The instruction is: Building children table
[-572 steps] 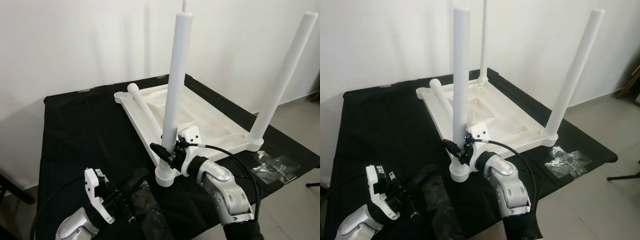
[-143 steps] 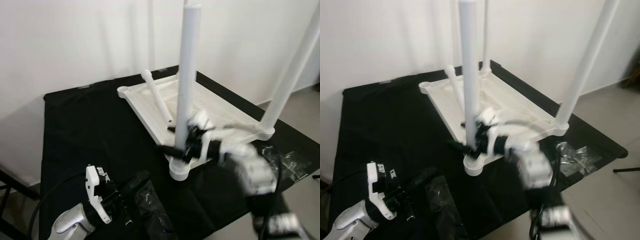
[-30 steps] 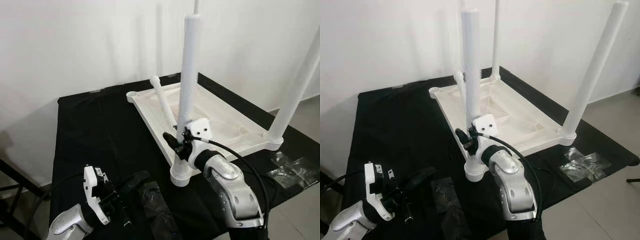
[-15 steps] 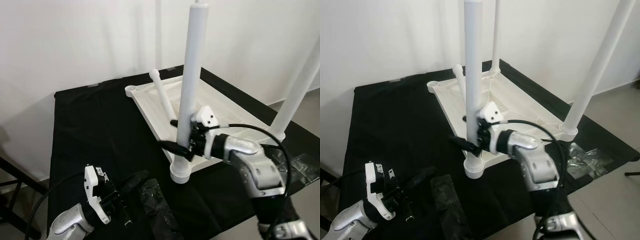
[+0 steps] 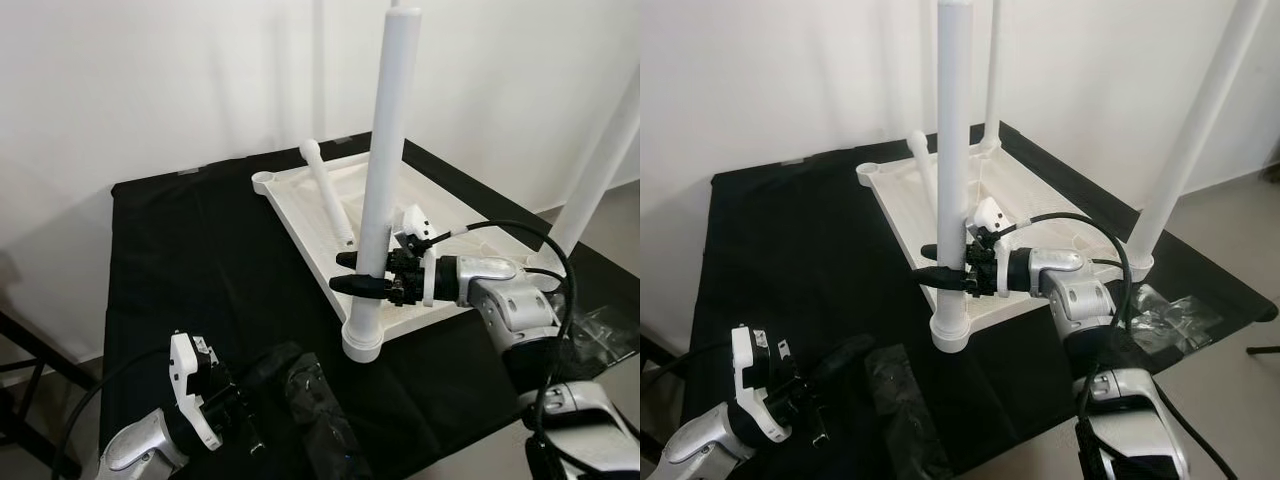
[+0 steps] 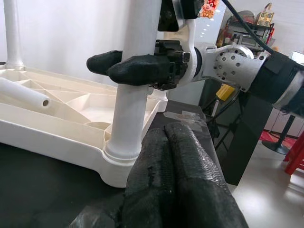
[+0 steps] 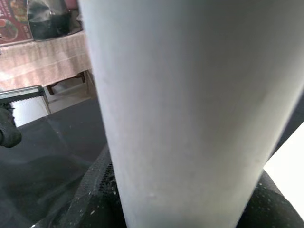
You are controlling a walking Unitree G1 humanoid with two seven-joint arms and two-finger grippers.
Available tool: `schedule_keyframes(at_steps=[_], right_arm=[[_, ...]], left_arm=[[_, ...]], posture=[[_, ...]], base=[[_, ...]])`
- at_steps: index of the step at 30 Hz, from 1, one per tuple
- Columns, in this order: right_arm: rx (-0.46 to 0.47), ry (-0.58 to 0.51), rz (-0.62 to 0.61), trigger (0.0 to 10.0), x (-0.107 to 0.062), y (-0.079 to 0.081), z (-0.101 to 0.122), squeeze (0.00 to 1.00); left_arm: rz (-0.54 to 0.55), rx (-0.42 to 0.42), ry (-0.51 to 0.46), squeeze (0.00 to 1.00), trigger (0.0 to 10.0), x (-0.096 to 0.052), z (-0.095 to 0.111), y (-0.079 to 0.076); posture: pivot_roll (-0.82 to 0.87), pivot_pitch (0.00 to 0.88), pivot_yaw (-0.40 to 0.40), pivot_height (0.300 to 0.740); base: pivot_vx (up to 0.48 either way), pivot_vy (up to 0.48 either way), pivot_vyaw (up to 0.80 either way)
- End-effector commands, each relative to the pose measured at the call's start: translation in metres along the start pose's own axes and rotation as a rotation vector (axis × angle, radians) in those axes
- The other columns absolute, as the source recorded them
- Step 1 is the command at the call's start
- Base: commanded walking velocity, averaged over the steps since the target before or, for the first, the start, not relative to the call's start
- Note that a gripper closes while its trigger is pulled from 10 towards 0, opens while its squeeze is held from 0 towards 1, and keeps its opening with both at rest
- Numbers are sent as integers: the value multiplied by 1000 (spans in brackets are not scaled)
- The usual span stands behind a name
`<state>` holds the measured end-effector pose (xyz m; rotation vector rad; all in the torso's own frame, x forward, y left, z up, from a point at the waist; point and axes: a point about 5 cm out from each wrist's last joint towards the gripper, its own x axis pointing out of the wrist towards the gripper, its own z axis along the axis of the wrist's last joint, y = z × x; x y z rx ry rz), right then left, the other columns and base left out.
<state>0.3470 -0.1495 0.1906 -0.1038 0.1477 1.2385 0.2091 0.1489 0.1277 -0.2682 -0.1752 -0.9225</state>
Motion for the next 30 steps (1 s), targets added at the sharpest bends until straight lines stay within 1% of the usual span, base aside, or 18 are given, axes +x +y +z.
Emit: schedule_keyframes(at_steps=[1, 4, 6, 8, 9, 10, 11, 12, 13, 14, 16, 22, 23, 24, 25, 27, 28, 30], right_arm=[[-2, -13, 4, 0, -4, -3, 2, 0], [1, -8, -2, 0, -6, -3, -1, 0], [18, 31, -82, 0, -9, 7, -16, 0], [25, 51, -119, 0, -9, 12, -22, 0], [68, 60, -216, 0, -2, 22, -34, 0], [68, 60, -216, 0, -2, 22, -34, 0], [198, 25, -497, 0, 13, 35, -52, 0], [308, 18, -708, 0, 18, 44, -64, 0], [248, 50, -762, 0, 22, 56, -63, 0], [179, 66, -755, 0, 25, 63, -59, 0], [192, 86, -667, 0, 32, 68, -60, 0], [169, 108, -611, 0, 38, 66, -63, 0], [166, 111, -615, 1098, 37, 64, -62, 0], [166, 111, -615, 1098, 37, 64, -62, 0], [170, 91, -582, 10000, 37, 62, -56, 922], [175, 75, -551, 10000, 37, 62, -53, 922], [178, 46, -534, 10000, 38, 63, -44, 1000], [178, 46, -534, 10000, 38, 63, -44, 1000]], left_arm=[[5, -5, 7, 0, 10000, -1, -2, -2], [4, -6, 6, 0, 10000, -1, -2, -2], [4, -7, 4, 0, 10000, -1, -2, -2], [4, -7, 3, 0, 10000, -1, -2, -3], [5, -7, 3, 0, 10000, -2, -2, -3], [5, -7, 3, 0, 10000, -2, -2, -3], [6, -6, 3, 0, 10000, -2, -1, -2], [6, -6, 2, 0, 10000, -3, -1, -2], [6, -6, 6, 0, 10000, -4, -1, -1], [5, -7, 8, 0, 10000, -4, -1, 0], [6, -15, 5, 0, 10000, -5, -1, 1], [-12, -19, 18, 0, 10000, -4, -1, 4], [-4, -16, 13, 0, 10000, -4, -1, 4], [-4, -16, 13, 0, 10000, -4, -1, 4], [9, -9, 4, 0, 10000, -3, -1, 4], [14, -7, 1, 0, 10000, -3, 0, 4], [16, -6, 0, 0, 10000, -3, -1, 4], [16, -6, 0, 0, 10000, -3, -1, 4]], posture=[[-40, 0, -2, 740], [-48, 0, -4, 740], [-58, 0, -13, 740], [-58, 0, -13, 740], [-56, 0, -24, 740], [-56, 0, -24, 740], [-59, 0, -14, 740], [-59, 0, -14, 740], [-71, 0, 2, 740], [-71, 0, 2, 740], [-84, 0, 19, 740], [-76, 0, 9, 740], [-73, 0, 10, 740], [-73, 0, 10, 740], [-71, 0, 6, 740], [-71, 0, 6, 740], [-69, 0, 5, 740], [-69, 0, 5, 740]], base=[[0, 0, 0], [0, 0, 0], [0, 0, 0], [0, 0, 0], [0, 0, 0], [0, 0, 0], [0, 0, 0], [0, 0, 0], [0, 0, 0], [0, 0, 0], [0, 0, 0], [0, 0, 0], [0, 0, 0], [0, 0, 0], [0, 0, 0], [0, 0, 0], [0, 0, 0], [0, 0, 0]])
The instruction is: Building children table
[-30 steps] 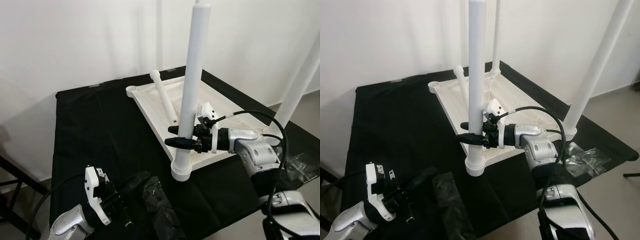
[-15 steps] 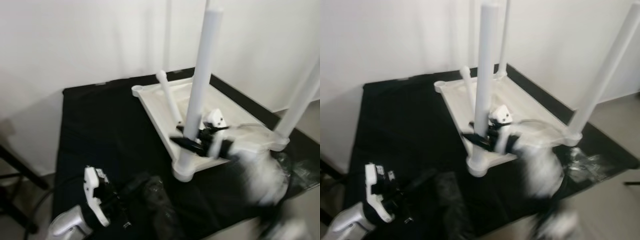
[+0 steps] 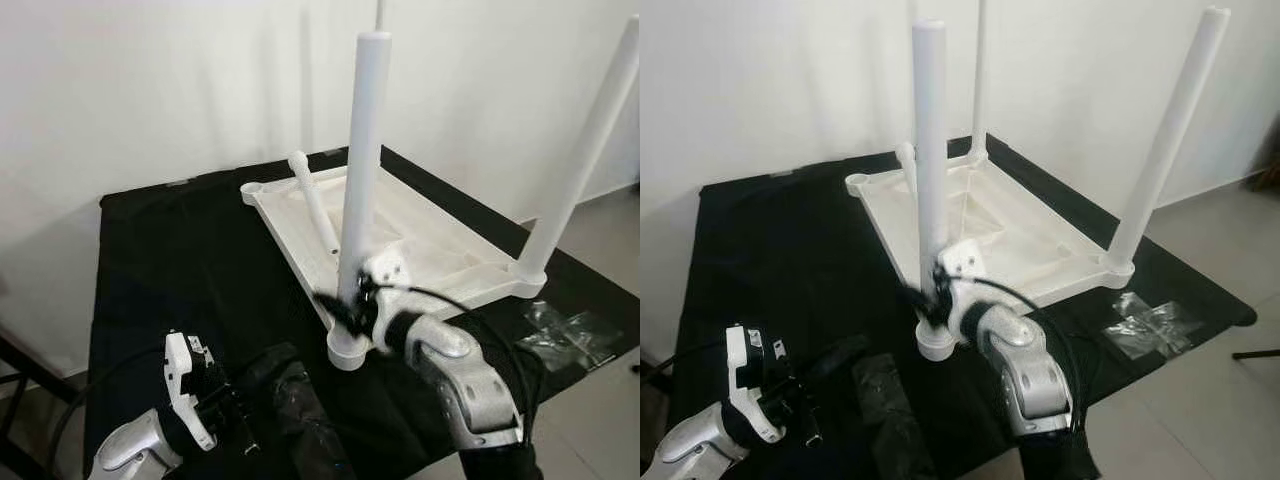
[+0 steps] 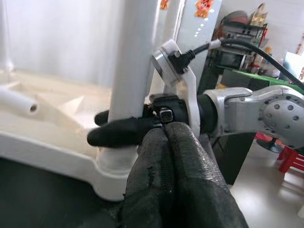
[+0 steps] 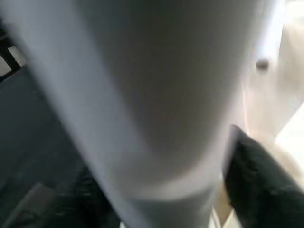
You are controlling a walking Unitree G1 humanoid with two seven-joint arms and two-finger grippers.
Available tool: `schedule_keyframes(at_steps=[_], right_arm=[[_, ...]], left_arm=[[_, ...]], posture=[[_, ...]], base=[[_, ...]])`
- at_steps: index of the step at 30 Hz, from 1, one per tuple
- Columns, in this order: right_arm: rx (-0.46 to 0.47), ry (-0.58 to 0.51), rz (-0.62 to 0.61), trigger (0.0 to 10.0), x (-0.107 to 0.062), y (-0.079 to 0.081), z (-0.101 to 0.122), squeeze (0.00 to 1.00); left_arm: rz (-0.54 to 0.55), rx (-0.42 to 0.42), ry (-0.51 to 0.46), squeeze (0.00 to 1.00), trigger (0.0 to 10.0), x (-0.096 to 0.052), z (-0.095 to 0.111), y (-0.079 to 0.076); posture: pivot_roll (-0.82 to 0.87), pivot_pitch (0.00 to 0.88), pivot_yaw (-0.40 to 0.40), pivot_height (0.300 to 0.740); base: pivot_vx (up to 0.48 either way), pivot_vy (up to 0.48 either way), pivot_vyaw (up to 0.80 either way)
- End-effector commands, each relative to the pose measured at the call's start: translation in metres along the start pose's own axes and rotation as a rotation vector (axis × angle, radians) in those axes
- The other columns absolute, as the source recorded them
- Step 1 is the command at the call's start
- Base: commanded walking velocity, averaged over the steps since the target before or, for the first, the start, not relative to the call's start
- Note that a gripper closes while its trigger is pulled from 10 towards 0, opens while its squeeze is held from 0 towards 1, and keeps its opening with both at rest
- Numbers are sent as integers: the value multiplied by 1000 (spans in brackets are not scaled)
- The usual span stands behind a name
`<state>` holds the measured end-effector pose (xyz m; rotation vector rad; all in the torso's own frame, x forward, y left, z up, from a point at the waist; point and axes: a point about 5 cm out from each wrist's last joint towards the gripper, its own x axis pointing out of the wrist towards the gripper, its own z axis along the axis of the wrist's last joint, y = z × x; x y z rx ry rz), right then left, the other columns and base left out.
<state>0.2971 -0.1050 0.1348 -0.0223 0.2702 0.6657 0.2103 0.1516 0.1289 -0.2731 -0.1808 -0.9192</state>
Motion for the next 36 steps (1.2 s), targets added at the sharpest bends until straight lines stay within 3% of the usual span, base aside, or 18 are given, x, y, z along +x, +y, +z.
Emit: schedule_keyframes(at_steps=[1, 2, 3, 4, 7, 8, 9, 11, 12, 14, 18, 19, 21, 22, 33, 36], right_arm=[[0, -31, 10, 10000, 1, 5, 10, 1000], [-31, -80, 88, 10000, 3, 0, 25, 1000], [-31, -80, 88, 10000, 3, 0, 25, 1000], [-149, -143, 228, 10000, 2, -13, 48, 933], [-200, -155, 268, 10000, 1, -18, 55, 933], [-206, -149, 314, 10000, 1, -24, 58, 255], [-226, -143, 376, 10000, 0, -29, 63, 0], [-226, -143, 376, 10000, 0, -29, 63, 0], [-249, -130, 481, 10000, -1, -35, 70, 0], [-258, -116, 540, 10000, -1, -37, 72, 0], [-269, -107, 588, 10000, 1, -41, 77, 0], [-246, -111, 616, 9412, 5, -42, 81, 0], [-234, -111, 627, 9412, 6, -43, 82, 0], [-225, -111, 659, 0, 8, -45, 81, 0], [-216, -111, 698, 0, 4, -48, 74, 0], [-210, -118, 621, 0, -2, -50, 65, 0]], left_arm=[[13, -4, 7, 0, 10000, -2, -3, 2], [9, -6, 8, 0, 10000, -1, -3, 1], [9, -6, 8, 0, 10000, -1, -3, 1], [6, -7, 9, 0, 10000, 0, -4, 1], [5, -8, 9, 0, 10000, 1, -4, 1], [6, -8, 8, 0, 10000, 1, -4, 1], [6, -8, 7, 0, 10000, 1, -4, 1], [6, -8, 7, 0, 10000, 1, -4, 1], [7, -8, 5, 0, 10000, 2, -5, 1], [7, -7, 6, 0, 10000, 2, -5, 0], [8, -6, 7, 0, 10000, 2, -5, 0], [8, -5, 9, 0, 10000, 2, -5, 0], [8, -4, 9, 0, 10000, 2, -5, 0], [8, -4, 9, 0, 10000, 2, -6, -1], [7, -6, 8, 0, 10000, 2, -6, -1], [7, -6, 6, 0, 10000, 2, -5, -1]], posture=[[-69, 0, 5, 740], [-64, 0, 4, 740], [-64, 0, 4, 740], [-62, 0, 3, 740], [-62, 0, 2, 740], [-63, 0, 0, 740], [-61, 0, -3, 740], [-61, 0, -3, 740], [-56, 0, -4, 740], [-50, 0, -7, 740], [-48, 0, -7, 740], [-45, 0, -6, 740], [-43, 0, -7, 740], [-44, 0, -7, 740], [-51, 0, -5, 740], [-58, 0, -8, 740]], base=[[0, 0, 0], [0, 0, 0], [0, 0, 0], [0, 0, 0], [0, 0, 0], [0, 0, 0], [0, 0, 0], [0, 0, 0], [0, 0, 0], [0, 0, 0], [0, 0, 0], [0, 0, 0], [0, 0, 0], [0, 0, 0], [0, 0, 0], [0, 0, 0]])
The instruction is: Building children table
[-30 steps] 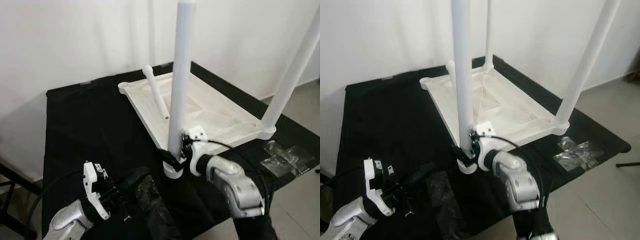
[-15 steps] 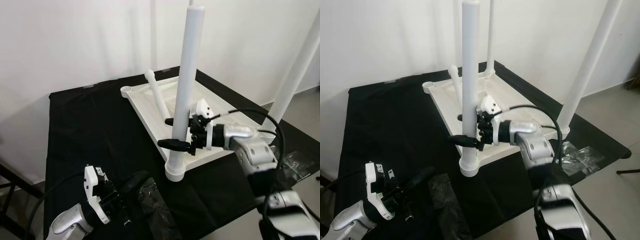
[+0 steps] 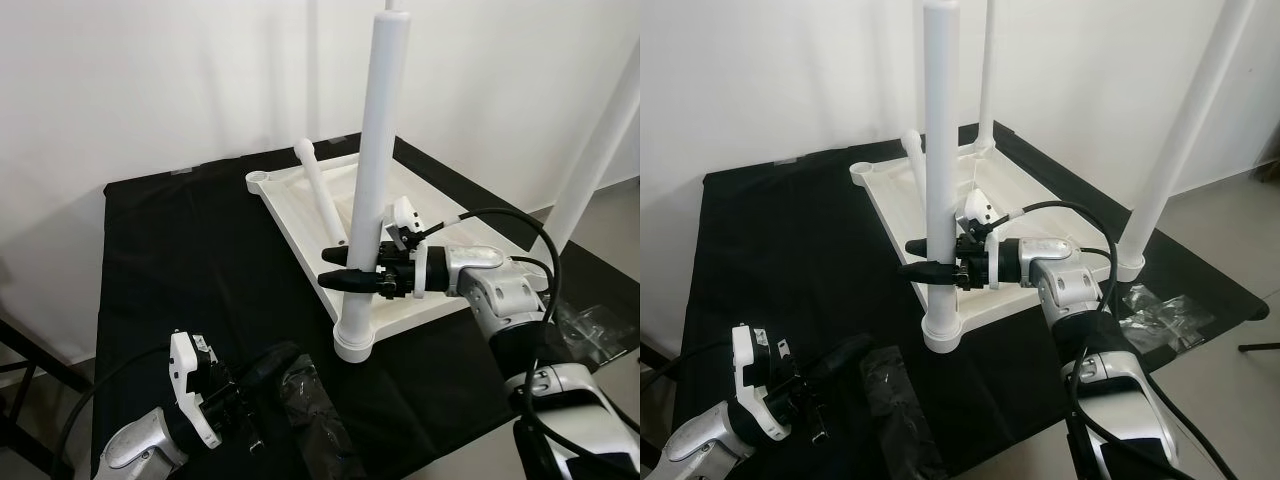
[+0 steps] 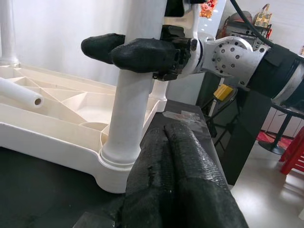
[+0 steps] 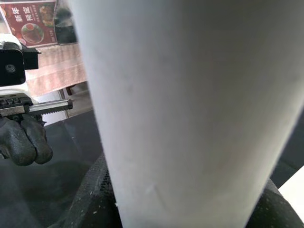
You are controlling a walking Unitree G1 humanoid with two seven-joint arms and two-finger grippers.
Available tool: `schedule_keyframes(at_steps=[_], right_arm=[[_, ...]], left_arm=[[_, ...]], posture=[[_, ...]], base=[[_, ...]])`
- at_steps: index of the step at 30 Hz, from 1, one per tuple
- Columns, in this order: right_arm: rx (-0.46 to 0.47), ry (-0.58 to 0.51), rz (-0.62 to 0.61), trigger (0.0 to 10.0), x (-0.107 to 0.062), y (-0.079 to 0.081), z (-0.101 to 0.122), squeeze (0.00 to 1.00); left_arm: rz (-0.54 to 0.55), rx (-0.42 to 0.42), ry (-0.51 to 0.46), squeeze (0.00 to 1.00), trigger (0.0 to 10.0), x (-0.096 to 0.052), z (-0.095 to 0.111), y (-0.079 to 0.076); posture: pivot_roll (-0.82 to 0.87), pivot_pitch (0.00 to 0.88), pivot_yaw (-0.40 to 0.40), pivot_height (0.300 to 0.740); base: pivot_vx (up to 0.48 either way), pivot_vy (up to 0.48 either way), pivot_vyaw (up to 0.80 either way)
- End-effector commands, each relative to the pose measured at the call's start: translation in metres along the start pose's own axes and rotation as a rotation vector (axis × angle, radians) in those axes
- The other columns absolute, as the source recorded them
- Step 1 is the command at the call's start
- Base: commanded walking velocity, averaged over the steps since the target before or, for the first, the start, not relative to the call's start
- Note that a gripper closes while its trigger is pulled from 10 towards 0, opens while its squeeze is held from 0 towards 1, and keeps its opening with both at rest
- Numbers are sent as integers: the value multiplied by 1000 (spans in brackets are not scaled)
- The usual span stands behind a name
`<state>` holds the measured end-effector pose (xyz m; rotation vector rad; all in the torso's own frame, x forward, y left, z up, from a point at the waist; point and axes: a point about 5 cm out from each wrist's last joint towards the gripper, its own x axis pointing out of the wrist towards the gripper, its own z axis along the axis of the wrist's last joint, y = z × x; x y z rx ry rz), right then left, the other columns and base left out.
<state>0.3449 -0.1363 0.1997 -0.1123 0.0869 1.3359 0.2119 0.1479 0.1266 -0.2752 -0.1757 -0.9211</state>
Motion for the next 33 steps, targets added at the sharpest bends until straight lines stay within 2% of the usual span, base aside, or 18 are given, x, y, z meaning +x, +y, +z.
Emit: schedule_keyframes(at_steps=[1, 3, 5, 6, 7, 8, 9, 10, 14, 16, 17, 18, 19, 23, 24, 31, 32, 33], right_arm=[[22, 11, -109, 0, -4, 6, -12, 0], [31, 22, -160, 0, -5, 8, -16, 0], [117, 42, -354, 0, 7, 20, -36, 0], [211, 44, -670, 0, 15, 29, -52, 0], [211, 44, -670, 0, 15, 29, -52, 0], [292, 91, -845, 0, 17, 44, -67, 0], [292, 91, -845, 0, 17, 44, -67, 0], [226, 109, -859, 0, 24, 54, -64, 0], [242, 116, -840, 0, 28, 57, -65, 0], [196, 139, -714, 0, 41, 59, -65, 0], [207, 138, -709, 1490, 43, 58, -64, 0], [205, 135, -707, 1490, 44, 57, -63, 0], [217, 124, -698, 10000, 44, 57, -60, 0], [226, 117, -691, 10000, 44, 57, -59, 0], [232, 38, -542, 10000, 47, 55, -43, 1000], [54, -38, -195, 10000, 36, 45, -10, 1000], [54, -38, -195, 10000, 36, 45, -10, 1000], [12, -31, -148, 10000, 34, 46, -8, 886]], left_arm=[[9, -2, 0, 0, 10000, -2, -1, -1], [9, -1, -1, 0, 10000, -2, -1, -1], [10, 0, -2, 0, 10000, -4, 0, -1], [10, 1, -2, 0, 10000, -4, 1, 0], [10, 1, -2, 0, 10000, -4, 1, 0], [10, 2, -2, 0, 10000, -4, 2, 0], [10, 2, -2, 0, 10000, -4, 2, 0], [14, 4, 1, 0, 10000, -5, 2, 1], [19, 1, -1, 0, 10000, -6, 2, 1], [13, -2, 7, 0, 10000, -6, 2, 3], [20, 1, 3, 0, 10000, -6, 2, 3], [26, 4, 1, 0, 10000, -6, 2, 3], [33, 8, -3, 0, 10000, -6, 2, 3], [37, 10, -5, 0, 10000, -6, 2, 3], [32, 8, -3, 0, 10000, -5, 1, 2], [23, 2, -2, 0, 10000, -2, -1, 0], [23, 2, -2, 0, 10000, -2, -1, 0], [23, 2, -2, 0, 10000, -2, -2, 0]], posture=[[-63, 0, -9, 740], [-67, 0, -11, 740], [-69, 0, -15, 740], [-64, 0, -13, 740], [-64, 0, -13, 740], [-54, 9, -11, 740], [-54, 9, -11, 740], [-82, 1, 29, 740], [-81, 0, 25, 740], [-56, 0, 9, 740], [-60, 0, 16, 740], [-60, 0, 16, 740], [-56, 0, 12, 740], [-57, 0, 12, 740], [-59, 0, 7, 740], [-50, 0, -2, 740], [-50, 0, -2, 740], [-50, 0, -2, 740]], base=[[0, 0, 0], [0, 0, 0], [0, 0, 0], [0, 0, 0], [0, 0, 0], [0, 0, 0], [0, 0, 0], [0, 0, 0], [0, 0, 0], [0, 0, 0], [0, 0, 0], [0, 0, 0], [0, 0, 0], [0, 0, 0], [0, 0, 0], [0, 0, 0], [0, 0, 0], [0, 0, 0]])
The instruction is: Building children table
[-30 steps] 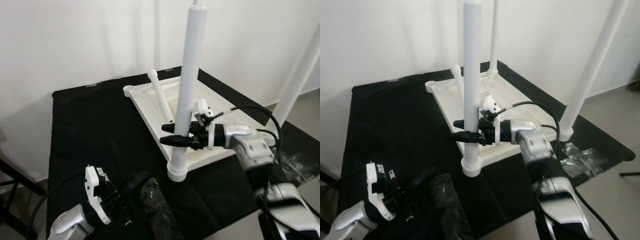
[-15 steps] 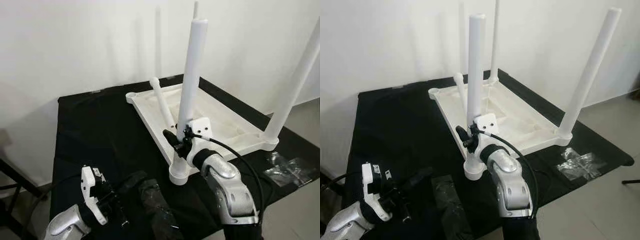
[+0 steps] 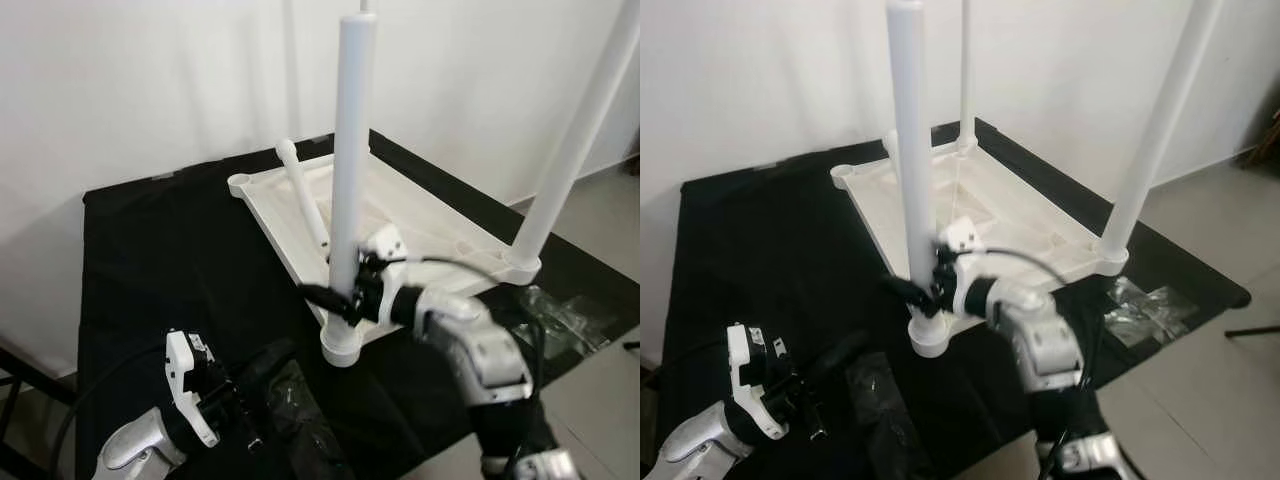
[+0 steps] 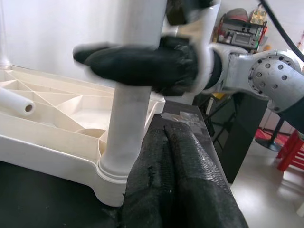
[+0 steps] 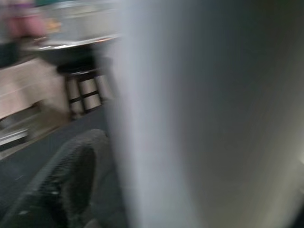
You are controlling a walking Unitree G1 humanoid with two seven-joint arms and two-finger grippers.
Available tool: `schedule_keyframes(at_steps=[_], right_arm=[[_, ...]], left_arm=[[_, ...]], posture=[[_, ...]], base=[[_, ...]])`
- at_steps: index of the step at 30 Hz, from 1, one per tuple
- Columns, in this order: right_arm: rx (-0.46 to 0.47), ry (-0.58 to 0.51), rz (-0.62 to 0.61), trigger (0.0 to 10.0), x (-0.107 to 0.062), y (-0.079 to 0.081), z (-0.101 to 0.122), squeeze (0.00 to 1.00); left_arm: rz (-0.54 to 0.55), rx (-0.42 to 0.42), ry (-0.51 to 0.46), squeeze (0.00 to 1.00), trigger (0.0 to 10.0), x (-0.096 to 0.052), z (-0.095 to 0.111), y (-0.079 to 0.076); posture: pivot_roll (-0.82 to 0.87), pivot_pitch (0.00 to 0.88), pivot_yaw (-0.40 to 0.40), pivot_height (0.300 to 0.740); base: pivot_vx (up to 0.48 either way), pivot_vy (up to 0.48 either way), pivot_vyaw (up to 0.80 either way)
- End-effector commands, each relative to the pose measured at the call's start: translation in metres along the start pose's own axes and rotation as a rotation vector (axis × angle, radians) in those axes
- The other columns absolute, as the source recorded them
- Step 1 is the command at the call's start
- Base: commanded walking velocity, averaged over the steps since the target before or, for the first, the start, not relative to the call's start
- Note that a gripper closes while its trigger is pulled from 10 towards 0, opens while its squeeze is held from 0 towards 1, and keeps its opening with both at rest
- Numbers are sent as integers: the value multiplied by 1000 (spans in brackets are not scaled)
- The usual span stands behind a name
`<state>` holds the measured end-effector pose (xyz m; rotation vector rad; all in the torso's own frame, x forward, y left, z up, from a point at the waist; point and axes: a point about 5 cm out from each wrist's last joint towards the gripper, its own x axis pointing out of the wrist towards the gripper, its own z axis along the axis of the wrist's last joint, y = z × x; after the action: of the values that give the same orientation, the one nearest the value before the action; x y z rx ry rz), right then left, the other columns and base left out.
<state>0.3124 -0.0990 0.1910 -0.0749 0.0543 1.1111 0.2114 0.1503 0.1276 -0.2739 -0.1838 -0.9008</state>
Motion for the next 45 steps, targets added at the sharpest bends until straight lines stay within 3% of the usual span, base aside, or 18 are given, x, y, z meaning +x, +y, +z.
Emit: schedule_keyframes(at_steps=[1, 4, 5, 10, 12, 13, 14, 15, 24, 26, 30, 33, 34, 35, 36, 37, 38, 45], right_arm=[[-9, 8, 77, 10000, 3, 6, -5, 886], [-41, 35, 221, 10000, -3, -1, 2, 886], [-55, 56, 231, 10000, -2, -13, 6, 0], [-50, 80, 219, 10000, 2, -39, 14, 0], [-39, 81, 232, 10000, 2, -41, 15, 0], [-17, 84, 254, 5922, 1, -42, 14, 0], [-17, 84, 254, 5922, 1, -42, 14, 0], [6, 87, 277, 0, -2, -43, 12, 0], [22, 111, 306, 0, -12, -45, -1, 0], [19, 141, 227, 0, -17, -43, -17, 0], [22, 155, 182, 0, -19, -38, -27, 0], [123, 254, -10, 0, -11, 4, -64, 0], [123, 254, -10, 0, -11, 4, -64, 0], [126, 222, -307, 0, -5, 7, -67, 0], [126, 222, -307, 0, -5, 7, -67, 0], [137, 201, -530, 0, -5, 6, -67, 0], [106, 203, -618, 0, -6, 11, -63, 0], [95, 220, -604, 0, -2, 11, -56, 0]], left_arm=[[4, -5, 7, 0, 10000, 0, -3, -1], [5, -3, 6, 0, 10000, 0, -4, -1], [6, -2, 6, 0, 10000, 1, -4, -1], [7, 0, 8, 0, 10000, 1, -5, -2], [8, 0, 8, 0, 10000, 0, -5, -2], [8, -1, 8, 0, 10000, 0, -5, -2], [8, -1, 8, 0, 10000, 0, -5, -2], [7, -1, 8, 0, 10000, 0, -5, -3], [6, -2, 9, 0, 10000, 0, -4, -3], [6, -2, 7, 0, 10000, 0, -4, -3], [6, -1, 6, 0, 10000, 0, -3, -2], [7, -1, 4, 0, 10000, -2, -1, -2], [7, -1, 4, 0, 10000, -2, -1, -2], [6, 0, 5, 0, 10000, -3, 0, -1], [6, 0, 5, 0, 10000, -3, 0, -1], [6, 0, 5, 0, 10000, -4, 0, -1], [6, 2, 7, 0, 10000, -4, 0, 0], [-6, -5, 18, 0, 10000, -4, 0, 0]], posture=[[-50, 0, -2, 740], [-48, 0, -5, 740], [-42, 0, -10, 740], [-36, 0, -11, 740], [-31, 0, -10, 740], [-30, 0, -9, 740], [-30, 0, -9, 740], [-23, 0, -8, 740], [-28, 0, -6, 740], [-32, 0, -5, 740], [-35, 0, -3, 740], [-46, 0, 1, 740], [-46, 0, 1, 740], [-45, 1, 1, 740], [-45, 1, 1, 740], [-43, 3, 1, 740], [-47, 4, 11, 740], [-45, 0, 6, 740]], base=[[0, 0, 0], [0, 0, 0], [0, 0, 0], [0, 0, 0], [0, 0, 0], [0, 0, 0], [0, 0, 0], [0, 0, 0], [0, 0, 0], [0, 0, 0], [0, 0, 0], [0, 0, 0], [0, 0, 0], [0, 0, 0], [0, 0, 0], [0, 0, 0], [0, 0, 0], [0, 0, 0]])
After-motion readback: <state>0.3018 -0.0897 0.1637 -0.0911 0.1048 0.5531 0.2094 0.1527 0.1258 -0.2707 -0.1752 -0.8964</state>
